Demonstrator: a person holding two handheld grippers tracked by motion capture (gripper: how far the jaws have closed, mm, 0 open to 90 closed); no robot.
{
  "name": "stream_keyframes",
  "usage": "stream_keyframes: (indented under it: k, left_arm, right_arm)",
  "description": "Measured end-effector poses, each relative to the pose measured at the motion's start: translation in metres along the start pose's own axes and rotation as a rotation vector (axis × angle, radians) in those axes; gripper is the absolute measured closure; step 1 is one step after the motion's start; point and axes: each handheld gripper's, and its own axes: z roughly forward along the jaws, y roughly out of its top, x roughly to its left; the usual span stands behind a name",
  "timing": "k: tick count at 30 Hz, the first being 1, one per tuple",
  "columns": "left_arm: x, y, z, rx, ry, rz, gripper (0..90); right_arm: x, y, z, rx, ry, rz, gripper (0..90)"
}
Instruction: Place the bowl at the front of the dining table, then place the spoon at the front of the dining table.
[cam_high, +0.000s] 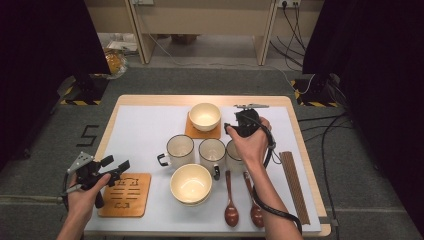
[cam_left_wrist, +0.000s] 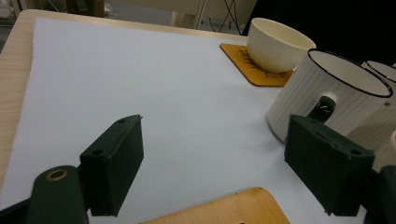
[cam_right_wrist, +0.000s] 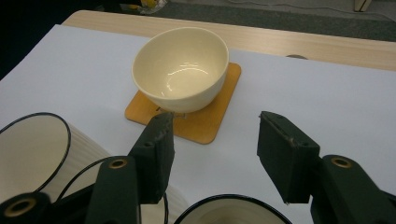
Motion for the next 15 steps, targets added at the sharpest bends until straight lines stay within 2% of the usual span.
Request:
stream_keyframes:
  k: [15]
  left_arm:
    - [-0.002,-0.0012,-0.0028,-0.003,0.0,0.004,19.0]
  right_arm:
    - [0.0008,-0.0056,-0.0024,0.002,0.0,0.001,45.9]
